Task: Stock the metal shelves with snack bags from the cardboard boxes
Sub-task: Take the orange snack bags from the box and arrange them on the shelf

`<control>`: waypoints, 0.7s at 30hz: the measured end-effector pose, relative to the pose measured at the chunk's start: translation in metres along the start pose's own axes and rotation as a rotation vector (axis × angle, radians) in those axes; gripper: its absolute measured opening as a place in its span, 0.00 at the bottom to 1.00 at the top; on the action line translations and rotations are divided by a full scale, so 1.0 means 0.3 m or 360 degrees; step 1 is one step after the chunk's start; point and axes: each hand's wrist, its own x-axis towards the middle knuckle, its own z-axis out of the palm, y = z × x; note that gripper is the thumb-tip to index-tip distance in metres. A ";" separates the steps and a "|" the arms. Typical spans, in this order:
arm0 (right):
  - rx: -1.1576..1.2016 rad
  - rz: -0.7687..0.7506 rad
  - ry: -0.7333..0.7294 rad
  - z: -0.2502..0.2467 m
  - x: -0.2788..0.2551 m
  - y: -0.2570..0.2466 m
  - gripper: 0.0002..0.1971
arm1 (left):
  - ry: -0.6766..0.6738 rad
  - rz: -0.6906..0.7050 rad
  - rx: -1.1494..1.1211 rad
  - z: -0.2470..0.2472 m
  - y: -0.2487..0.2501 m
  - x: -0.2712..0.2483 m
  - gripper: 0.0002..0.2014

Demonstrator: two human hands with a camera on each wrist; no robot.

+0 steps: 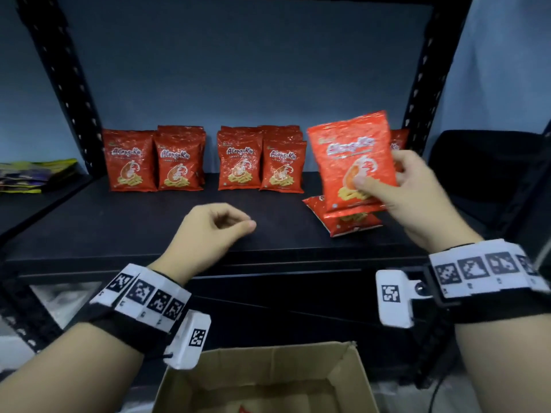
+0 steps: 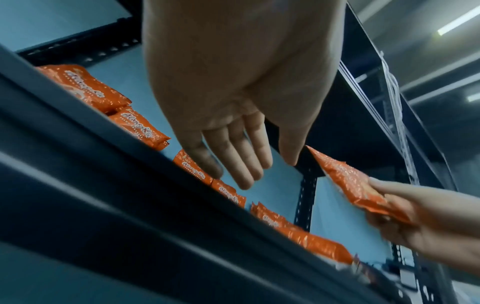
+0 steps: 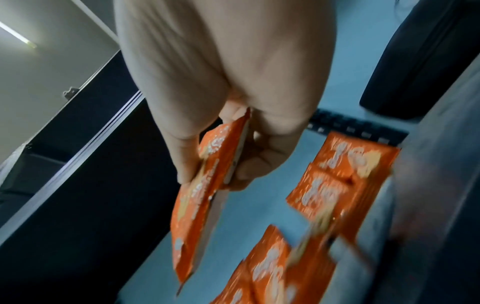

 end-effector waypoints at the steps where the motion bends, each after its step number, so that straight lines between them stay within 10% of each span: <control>1: -0.0050 0.0011 0.0123 -0.054 0.018 0.018 0.28 | -0.0045 0.0000 0.0099 0.009 -0.016 -0.003 0.04; 7: -0.0339 0.0269 0.0597 -0.296 0.051 0.195 0.25 | -0.0141 -0.0016 0.0251 0.033 -0.046 -0.014 0.04; 12: -0.0543 0.0466 0.0557 -0.333 0.037 0.287 0.11 | -0.0179 -0.0012 0.0264 0.033 -0.045 -0.011 0.04; 17: -0.1277 0.0467 0.0522 -0.303 0.004 0.240 0.35 | -0.0201 -0.0024 0.0257 0.031 -0.050 -0.013 0.04; 21: -0.1394 0.0198 0.0535 -0.212 -0.007 0.181 0.30 | -0.0219 -0.0020 0.0249 0.029 -0.049 -0.017 0.03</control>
